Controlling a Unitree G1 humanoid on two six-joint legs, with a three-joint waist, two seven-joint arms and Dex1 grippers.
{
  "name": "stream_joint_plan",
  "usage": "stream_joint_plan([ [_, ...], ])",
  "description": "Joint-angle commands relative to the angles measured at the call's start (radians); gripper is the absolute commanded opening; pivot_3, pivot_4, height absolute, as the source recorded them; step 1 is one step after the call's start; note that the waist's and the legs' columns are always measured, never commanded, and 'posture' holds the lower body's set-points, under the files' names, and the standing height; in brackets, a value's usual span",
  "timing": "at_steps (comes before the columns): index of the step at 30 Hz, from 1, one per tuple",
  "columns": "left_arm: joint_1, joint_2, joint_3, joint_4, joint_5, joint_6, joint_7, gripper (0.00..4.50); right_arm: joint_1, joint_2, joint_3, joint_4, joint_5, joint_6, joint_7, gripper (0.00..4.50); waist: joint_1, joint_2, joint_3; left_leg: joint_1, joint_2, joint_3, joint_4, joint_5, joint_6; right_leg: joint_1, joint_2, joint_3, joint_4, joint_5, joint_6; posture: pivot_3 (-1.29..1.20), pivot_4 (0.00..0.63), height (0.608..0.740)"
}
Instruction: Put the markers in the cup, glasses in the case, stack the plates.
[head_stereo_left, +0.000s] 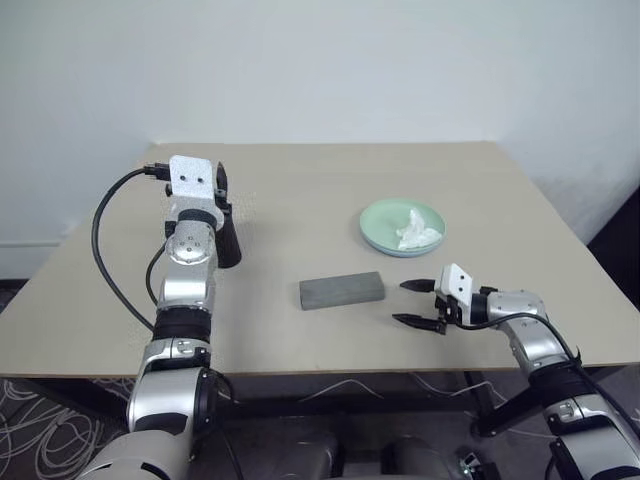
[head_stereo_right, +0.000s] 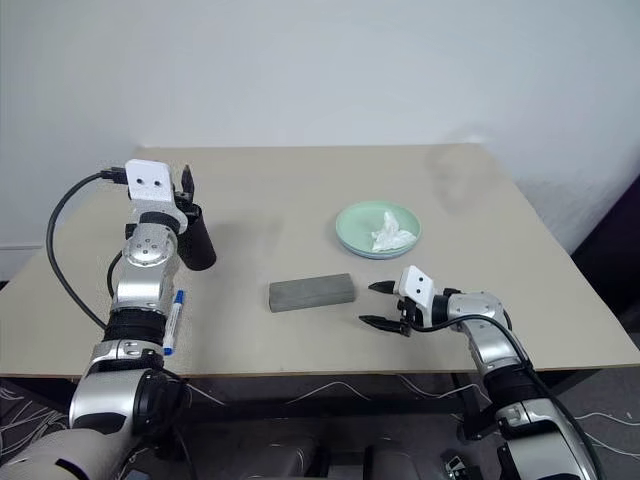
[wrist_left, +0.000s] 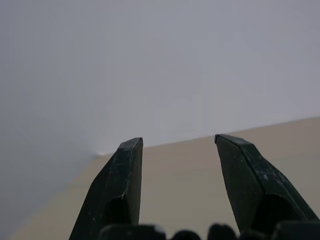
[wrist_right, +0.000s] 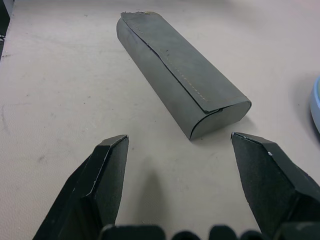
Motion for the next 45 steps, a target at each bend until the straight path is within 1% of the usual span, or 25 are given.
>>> stream_joint_plan([
  [1, -0.012, -0.022, -0.003, -0.210, -0.125, 0.180, -0.103, 2.37, -0.023, -0.006, -0.021, -0.026, 0.014, -0.006, -0.003, 3.56, -0.001, 0.000, 0.000, -0.001, 0.000, 0.000, 0.001, 0.000, 0.000, 0.000, 0.000, 0.000, 0.000, 0.000, 0.000, 0.00, 0.000, 0.736],
  [3, 0.016, -0.024, -0.019, -0.327, -0.196, 0.298, -0.180, 2.37, -0.027, -0.005, -0.019, -0.020, 0.013, -0.008, -0.001, 3.56, -0.004, 0.000, 0.000, 0.000, 0.000, 0.000, 0.001, 0.000, 0.000, 0.000, 0.000, 0.000, 0.000, 0.000, 0.000, 0.00, 0.000, 0.736],
  [5, 0.055, 0.002, -0.054, -0.427, -0.213, 0.417, -0.233, 2.37, -0.032, -0.003, -0.017, -0.013, 0.011, -0.011, 0.002, 3.56, -0.012, 0.000, 0.000, 0.000, 0.000, 0.000, 0.000, 0.000, 0.000, 0.000, 0.000, 0.001, 0.000, 0.000, 0.000, 0.00, 0.000, 0.736],
  [7, 0.087, 0.030, -0.069, -0.498, -0.230, 0.575, -0.242, 2.37, -0.038, -0.002, -0.015, -0.006, 0.010, -0.013, 0.004, 3.56, -0.022, 0.000, 0.000, 0.000, 0.000, 0.000, -0.001, 0.000, 0.000, 0.000, 0.001, 0.001, 0.000, 0.000, 0.000, 0.00, 0.000, 0.736],
  [9, 0.112, 0.061, -0.079, -0.547, -0.215, 0.791, -0.201, 2.37, -0.043, 0.000, -0.013, 0.001, 0.009, -0.014, 0.006, 3.56, -0.029, 0.000, 0.000, 0.001, 0.000, 0.000, -0.002, 0.000, 0.000, 0.001, 0.001, 0.001, 0.001, 0.000, 0.000, 0.00, 0.000, 0.736],
  [10, 0.119, 0.069, -0.080, -0.565, -0.210, 0.861, -0.183, 2.37, -0.044, 0.000, -0.012, 0.002, 0.009, -0.015, 0.006, 3.56, -0.030, 0.000, 0.000, 0.001, 0.001, 0.000, -0.002, 0.000, 0.000, 0.001, 0.002, 0.002, 0.002, 0.000, 0.000, 0.00, 0.000, 0.736],
  [13, 0.130, 0.011, 0.006, -0.618, -0.208, 1.094, -0.056, 2.37, -0.046, 0.002, -0.010, 0.008, 0.007, -0.020, 0.006, 3.56, -0.030, 0.000, 0.000, 0.002, 0.001, -0.002, -0.002, 0.000, 0.000, 0.000, 0.002, 0.001, 0.002, 0.000, 0.000, 0.00, 0.000, 0.736],
  [15, 0.122, -0.029, 0.045, -0.633, -0.201, 1.194, 0.003, 2.37, -0.045, 0.004, -0.009, 0.012, 0.007, -0.024, 0.007, 3.56, -0.025, 0.000, 0.001, 0.001, 0.001, -0.002, -0.002, 0.000, 0.000, 0.000, 0.002, 0.000, 0.002, 0.000, 0.000, 0.00, 0.000, 0.736],
  [16, 0.118, -0.041, 0.056, -0.640, -0.198, 1.221, 0.017, 2.37, -0.045, 0.005, -0.008, 0.013, 0.007, -0.025, 0.007, 3.56, -0.024, 0.000, 0.001, 0.001, 0.001, -0.002, -0.002, 0.000, 0.000, 0.000, 0.002, 0.000, 0.002, 0.000, 0.000, 0.00, 0.000, 0.736],
  [19, 0.109, -0.103, 0.076, -0.644, -0.100, 1.296, 0.165, 2.94, -0.045, 0.009, -0.005, 0.016, 0.005, -0.026, 0.007, 3.56, -0.023, 0.000, 0.001, 0.001, 0.000, -0.002, -0.001, 0.000, 0.000, 0.001, 0.001, 0.001, 0.001, 0.000, 0.000, 0.00, 0.000, 0.736],
  [21, 0.108, -0.137, 0.062, -0.655, -0.047, 1.346, 0.233, 3.55, -0.048, 0.012, -0.003, 0.020, 0.004, -0.027, 0.006, 3.56, -0.023, 0.000, 0.000, 0.001, 0.000, -0.002, -0.001, 0.000, 0.000, 0.001, 0.001, 0.001, 0.000, 0.000, 0.000, 0.00, 0.000, 0.736],
  [23, 0.089, -0.180, 0.084, -0.652, -0.024, 1.425, 0.266, 4.31, -0.049, 0.014, -0.003, 0.023, 0.004, -0.028, 0.004, 3.56, -0.022, 0.000, 0.000, 0.001, 0.000, -0.002, -0.001, 0.000, 0.000, 0.001, 0.001, 0.001, 0.000, 0.000, 0.000, 0.00, 0.000, 0.736],
  [24, 0.082, -0.195, 0.096, -0.652, -0.019, 1.450, 0.272, 4.48, -0.049, 0.014, -0.003, 0.023, 0.004, -0.029, 0.004, 3.56, -0.021, 0.000, 0.000, 0.001, 0.000, -0.002, -0.001, 0.000, 0.000, 0.001, 0.001, 0.001, 0.000, 0.000, 0.000, 0.00, 0.000, 0.736],
  [28, 0.066, -0.229, 0.121, -0.659, 0.028, 1.485, 0.311, 4.48, -0.047, 0.014, -0.004, 0.026, 0.003, -0.031, -0.001, 3.56, -0.023, 0.000, 0.000, 0.001, 0.000, -0.002, -0.001, 0.000, 0.000, 0.001, 0.001, 0.000, 0.000, 0.000, 0.000, 0.00, 0.000, 0.736],
  [34, 0.051, -0.190, 0.177, -0.619, 0.049, 1.477, 0.300, 4.48, -0.040, 0.013, -0.006, 0.026, 0.002, -0.034, -0.006, 3.56, -0.029, 0.000, 0.000, 0.001, 0.001, -0.002, -0.003, 0.000, -0.001, 0.000, 0.001, 0.001, 0.001, 0.000, 0.000, 0.00, 0.000, 0.736],
  [38, 0.053, -0.149, 0.171, -0.615, 0.073, 1.491, 0.299, 4.48, -0.039, 0.012, -0.007, 0.027, 0.002, -0.037, -0.008, 3.56, -0.029, 0.000, 0.001, 0.001, 0.001, -0.002, -0.002, 0.000, -0.001, 0.000, 0.001, 0.001, 0.000, 0.000, 0.000, 0.00, 0.000, 0.736],
  [45, 0.080, -0.150, 0.193, -0.608, 0.103, 1.535, 0.296, 4.48, -0.040, 0.016, -0.005, 0.032, 0.002, -0.041, -0.008, 3.56, -0.025, 0.000, 0.001, 0.001, 0.000, -0.001, -0.002, 0.000, 0.000, 0.000, 0.001, 0.000, 0.000, 0.000, 0.000, 0.00, 0.000, 0.736],
])
